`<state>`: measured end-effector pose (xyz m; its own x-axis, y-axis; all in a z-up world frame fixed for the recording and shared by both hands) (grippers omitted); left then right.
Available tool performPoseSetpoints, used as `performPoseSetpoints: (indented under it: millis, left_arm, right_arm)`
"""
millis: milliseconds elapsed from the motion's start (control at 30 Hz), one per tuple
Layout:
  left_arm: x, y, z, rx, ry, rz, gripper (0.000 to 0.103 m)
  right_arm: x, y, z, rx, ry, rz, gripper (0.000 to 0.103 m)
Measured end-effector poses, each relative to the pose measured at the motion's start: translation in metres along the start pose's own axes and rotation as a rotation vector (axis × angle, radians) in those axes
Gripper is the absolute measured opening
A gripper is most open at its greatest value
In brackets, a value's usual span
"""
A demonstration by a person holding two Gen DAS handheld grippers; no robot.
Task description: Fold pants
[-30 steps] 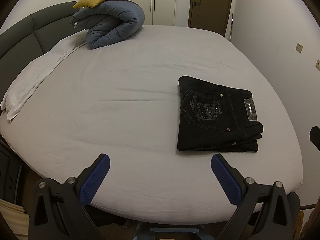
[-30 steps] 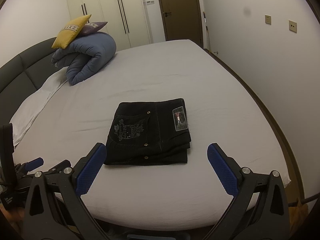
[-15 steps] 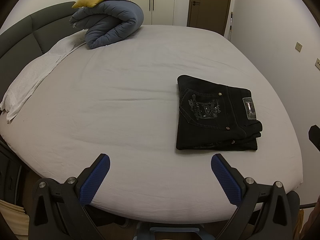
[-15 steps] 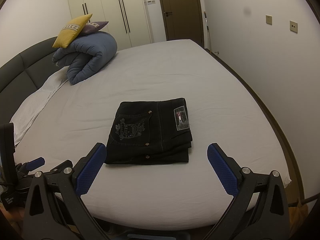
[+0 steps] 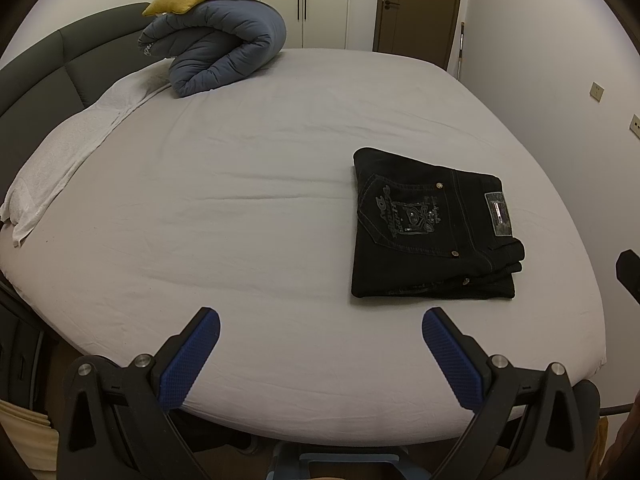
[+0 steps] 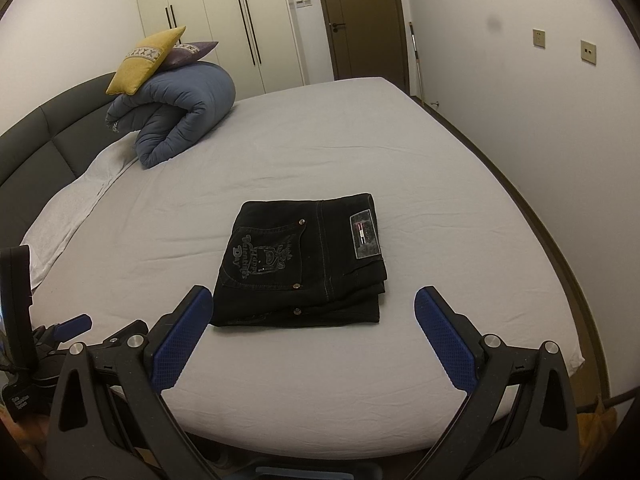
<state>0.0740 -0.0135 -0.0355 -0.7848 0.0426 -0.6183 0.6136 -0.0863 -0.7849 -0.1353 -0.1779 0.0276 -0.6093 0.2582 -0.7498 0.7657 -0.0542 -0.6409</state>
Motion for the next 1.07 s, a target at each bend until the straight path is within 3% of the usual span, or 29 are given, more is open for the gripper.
performPoseSetpoints:
  millis: [1067]
  left_arm:
    - [0.003,-0.001,0.001,0.003,0.021,-0.004,0.103]
  right_arm:
    - [0.008,0.0,-0.012,-0.009,0.004,-0.002,0.103]
Point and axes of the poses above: each gripper's, at about its wrist camera, not at the fingertips, and y roughly the way its jaws point, z to its right, x to its underside, the point moved 2 cm from there along y, roughly the way its jaws point, and after that the axes turned 3 degrees about z, right-handed, at the moved point
